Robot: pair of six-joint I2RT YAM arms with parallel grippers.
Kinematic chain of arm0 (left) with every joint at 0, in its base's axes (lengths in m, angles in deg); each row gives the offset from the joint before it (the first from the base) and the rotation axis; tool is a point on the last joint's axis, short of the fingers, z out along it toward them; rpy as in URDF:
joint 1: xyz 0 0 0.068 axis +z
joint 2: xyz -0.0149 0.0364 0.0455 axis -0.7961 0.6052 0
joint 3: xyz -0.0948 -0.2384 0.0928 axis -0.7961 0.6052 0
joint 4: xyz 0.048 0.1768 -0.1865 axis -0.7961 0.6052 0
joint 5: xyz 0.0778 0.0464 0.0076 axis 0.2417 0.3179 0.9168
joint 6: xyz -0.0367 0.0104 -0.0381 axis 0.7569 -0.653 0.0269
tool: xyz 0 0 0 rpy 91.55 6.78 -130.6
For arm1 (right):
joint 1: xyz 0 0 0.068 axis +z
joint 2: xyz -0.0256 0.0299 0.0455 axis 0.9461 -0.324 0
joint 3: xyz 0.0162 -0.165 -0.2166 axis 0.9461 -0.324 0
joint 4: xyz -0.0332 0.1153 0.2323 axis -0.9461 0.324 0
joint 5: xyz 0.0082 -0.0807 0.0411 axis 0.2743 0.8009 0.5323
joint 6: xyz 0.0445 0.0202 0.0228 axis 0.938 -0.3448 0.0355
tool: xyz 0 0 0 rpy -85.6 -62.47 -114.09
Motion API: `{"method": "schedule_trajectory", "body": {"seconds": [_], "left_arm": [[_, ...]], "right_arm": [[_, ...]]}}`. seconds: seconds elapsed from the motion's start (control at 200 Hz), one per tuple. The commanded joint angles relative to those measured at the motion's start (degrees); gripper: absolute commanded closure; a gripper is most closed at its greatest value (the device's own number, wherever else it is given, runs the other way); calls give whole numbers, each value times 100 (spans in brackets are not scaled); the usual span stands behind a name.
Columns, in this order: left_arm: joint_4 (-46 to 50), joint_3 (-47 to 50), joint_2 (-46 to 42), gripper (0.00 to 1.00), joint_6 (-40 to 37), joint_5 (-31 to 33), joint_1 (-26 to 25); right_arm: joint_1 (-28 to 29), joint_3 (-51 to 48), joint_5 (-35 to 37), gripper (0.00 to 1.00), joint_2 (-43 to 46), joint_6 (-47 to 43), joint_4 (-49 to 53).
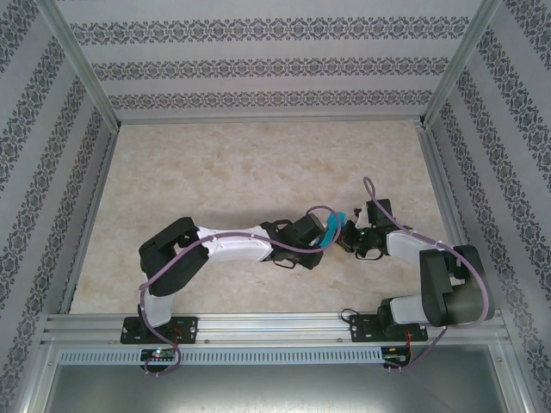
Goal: Fold a paper plane with a square sheet of paper (pick it up from the middle)
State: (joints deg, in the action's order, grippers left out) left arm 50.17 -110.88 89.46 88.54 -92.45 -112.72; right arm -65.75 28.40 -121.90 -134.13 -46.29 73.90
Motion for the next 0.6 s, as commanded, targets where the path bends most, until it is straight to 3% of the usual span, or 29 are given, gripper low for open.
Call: {"method": "schedule_trajectory", "body": {"seconds": [0.0, 0.38, 0.6], "left_arm": [[347, -47, 150, 76, -310, 318, -128], [517, -144, 348, 76, -578, 673, -223], [515, -48, 155, 70, -594, 852, -267]], "right_arm": [[-33, 140, 102, 100, -12, -101, 129], [-33, 176, 122, 100, 3, -128, 199], [-36, 184, 161, 100, 11, -163, 266]]}}
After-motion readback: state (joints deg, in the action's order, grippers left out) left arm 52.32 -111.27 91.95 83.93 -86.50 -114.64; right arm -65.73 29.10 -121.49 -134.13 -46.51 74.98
